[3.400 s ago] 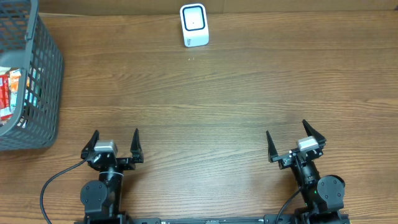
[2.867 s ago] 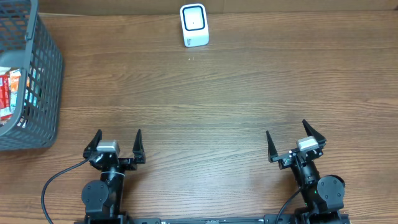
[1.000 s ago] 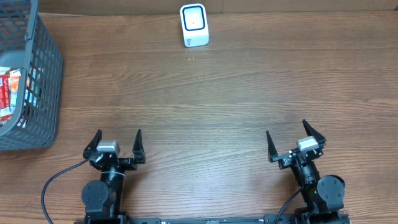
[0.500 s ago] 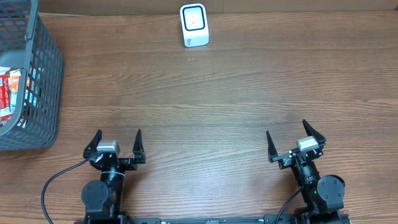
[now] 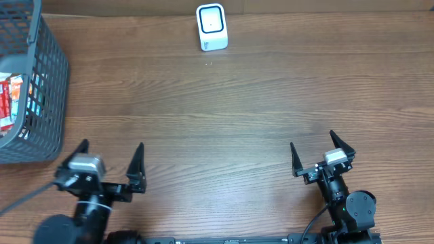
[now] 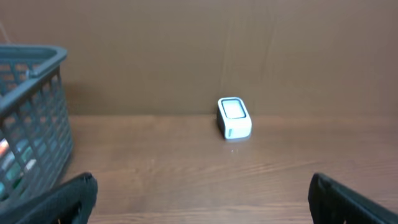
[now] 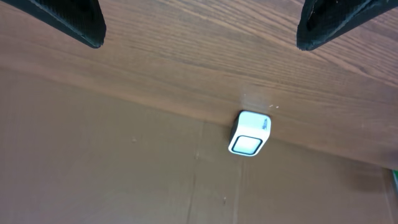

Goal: Scan the item barcode
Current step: 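Move the left gripper over the grey basket and reach inside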

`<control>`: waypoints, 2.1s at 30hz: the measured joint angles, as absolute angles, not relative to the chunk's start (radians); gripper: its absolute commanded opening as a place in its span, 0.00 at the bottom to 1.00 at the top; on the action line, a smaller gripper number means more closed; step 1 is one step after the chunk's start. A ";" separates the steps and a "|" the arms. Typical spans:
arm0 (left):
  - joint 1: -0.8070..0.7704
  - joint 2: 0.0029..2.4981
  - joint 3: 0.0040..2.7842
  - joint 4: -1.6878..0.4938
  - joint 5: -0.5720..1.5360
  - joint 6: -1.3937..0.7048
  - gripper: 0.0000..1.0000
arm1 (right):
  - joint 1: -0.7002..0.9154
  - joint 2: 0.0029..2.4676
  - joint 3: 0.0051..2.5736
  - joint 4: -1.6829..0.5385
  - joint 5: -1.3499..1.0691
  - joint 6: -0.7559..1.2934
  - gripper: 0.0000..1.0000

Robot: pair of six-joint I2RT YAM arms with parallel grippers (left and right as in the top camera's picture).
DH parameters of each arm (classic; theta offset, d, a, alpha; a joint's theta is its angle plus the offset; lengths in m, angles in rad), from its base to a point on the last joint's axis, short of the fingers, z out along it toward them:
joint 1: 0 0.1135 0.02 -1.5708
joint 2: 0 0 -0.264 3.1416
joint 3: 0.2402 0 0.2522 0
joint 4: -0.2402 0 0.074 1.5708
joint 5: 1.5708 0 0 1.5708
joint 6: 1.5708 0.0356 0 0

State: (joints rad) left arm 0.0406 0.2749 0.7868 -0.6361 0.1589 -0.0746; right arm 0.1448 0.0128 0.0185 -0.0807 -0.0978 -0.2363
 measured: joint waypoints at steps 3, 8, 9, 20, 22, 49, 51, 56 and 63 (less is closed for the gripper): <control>0.041 0.538 1.171 -0.915 0.170 -0.039 1.00 | 0.145 0.012 0.019 -0.080 -0.097 -0.236 1.00; 0.041 0.953 1.704 -1.290 0.170 0.007 1.00 | 0.145 0.010 0.019 -0.080 -0.098 -0.236 1.00; 0.041 1.024 1.780 -1.309 0.169 0.007 1.00 | 0.145 0.011 0.019 -0.079 -0.098 -0.236 1.00; 0.062 1.394 1.944 -1.118 0.007 0.078 1.00 | 0.145 0.010 0.019 -0.079 -0.099 -0.237 1.00; 0.104 1.417 1.945 -1.087 -0.044 0.078 1.00 | 0.145 0.010 0.019 -0.079 -0.099 -0.237 1.00; 0.653 1.610 1.951 -1.163 -0.059 0.007 1.00 | 0.145 0.010 0.019 -0.080 -0.100 -0.236 1.00; 0.690 1.641 1.951 -1.174 -0.016 0.009 1.00 | 0.145 0.010 0.019 -0.080 -0.099 -0.236 1.00; 0.773 1.732 1.951 -1.196 0.098 0.030 1.00 | 0.145 0.010 0.019 -0.079 -0.100 -0.236 1.00; 0.799 1.837 1.951 -1.205 0.158 0.070 1.00 | 0.145 0.010 0.019 -0.079 -0.100 -0.236 1.00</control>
State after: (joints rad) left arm 0.7986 1.8370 1.9514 -1.2045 0.1581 0.0704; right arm 0.1448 0.0101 0.0185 -0.0792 -0.0998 -0.2363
